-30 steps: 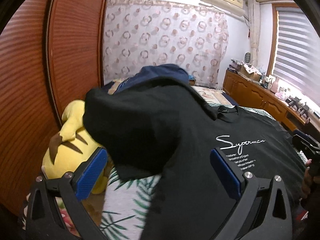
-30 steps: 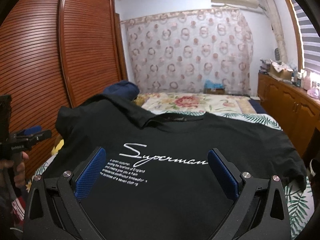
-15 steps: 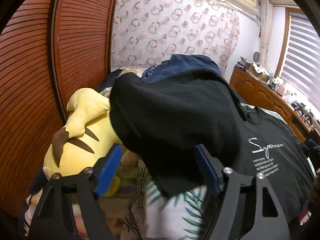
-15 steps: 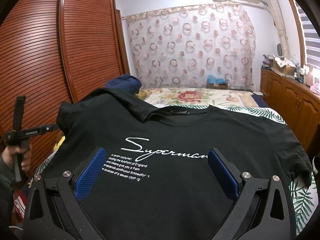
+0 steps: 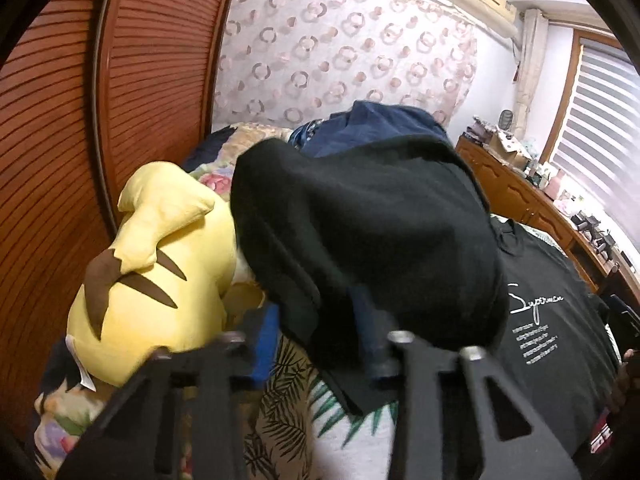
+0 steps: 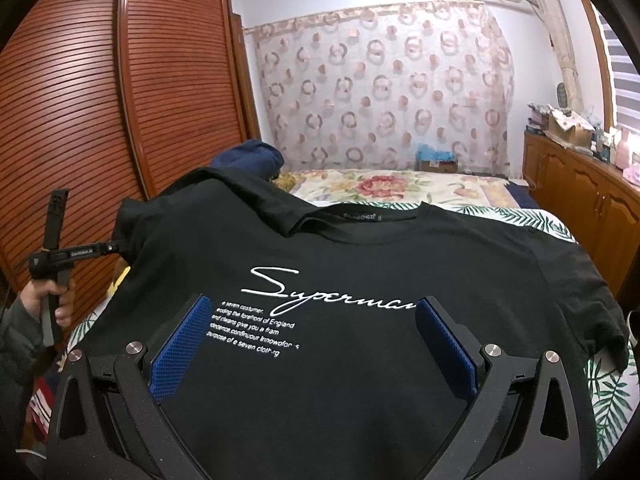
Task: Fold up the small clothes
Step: 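Grasp the side edge of the black T-shirt with the left gripper and lift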
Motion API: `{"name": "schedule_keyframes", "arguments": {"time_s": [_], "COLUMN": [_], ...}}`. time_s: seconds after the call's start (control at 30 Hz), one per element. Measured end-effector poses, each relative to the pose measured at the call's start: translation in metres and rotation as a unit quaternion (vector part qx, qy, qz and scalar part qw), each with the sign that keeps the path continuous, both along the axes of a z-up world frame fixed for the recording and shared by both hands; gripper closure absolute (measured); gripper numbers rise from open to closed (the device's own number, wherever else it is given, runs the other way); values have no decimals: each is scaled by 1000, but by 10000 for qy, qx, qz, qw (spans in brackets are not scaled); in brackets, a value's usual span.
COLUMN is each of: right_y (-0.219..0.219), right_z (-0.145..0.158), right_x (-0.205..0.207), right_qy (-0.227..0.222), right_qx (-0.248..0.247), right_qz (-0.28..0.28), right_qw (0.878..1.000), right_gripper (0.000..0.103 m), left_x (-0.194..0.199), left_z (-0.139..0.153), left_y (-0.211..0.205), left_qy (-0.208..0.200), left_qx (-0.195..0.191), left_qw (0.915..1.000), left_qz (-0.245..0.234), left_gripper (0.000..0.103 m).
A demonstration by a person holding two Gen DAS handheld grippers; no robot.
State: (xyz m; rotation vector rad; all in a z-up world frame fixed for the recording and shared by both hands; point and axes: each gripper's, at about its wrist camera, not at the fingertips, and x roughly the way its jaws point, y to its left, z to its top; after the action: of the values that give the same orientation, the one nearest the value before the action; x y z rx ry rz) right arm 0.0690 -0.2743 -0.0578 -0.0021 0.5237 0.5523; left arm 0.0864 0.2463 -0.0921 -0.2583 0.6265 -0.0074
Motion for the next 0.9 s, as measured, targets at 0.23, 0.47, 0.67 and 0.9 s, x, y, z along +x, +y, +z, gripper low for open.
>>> {"name": "schedule_keyframes", "arguments": {"time_s": [0.23,0.47,0.67,0.9], "right_y": [2,2,-2,-18], "right_z": [-2,-2,0,3], "right_x": [1,1,2,7], "right_qy": [22,54,41,27], "right_qx": [-69,-75,-52,-3], "right_qz": [51,58,-7,-176], "right_qw": [10000,9999,10000,9998], "right_gripper": [0,0,0,0], "left_x": [-21,-34,-24,15], "left_z": [21,65,111,136], "left_y": [-21,-48,-88,-153], "left_qy": [-216,-721,-1032,-927], "left_qx": [488,636,831,893], "left_qw": [9984,9952,9889,9805], "left_qz": [161,-155,-671,-1487], "left_gripper": [103,103,103,103]}}
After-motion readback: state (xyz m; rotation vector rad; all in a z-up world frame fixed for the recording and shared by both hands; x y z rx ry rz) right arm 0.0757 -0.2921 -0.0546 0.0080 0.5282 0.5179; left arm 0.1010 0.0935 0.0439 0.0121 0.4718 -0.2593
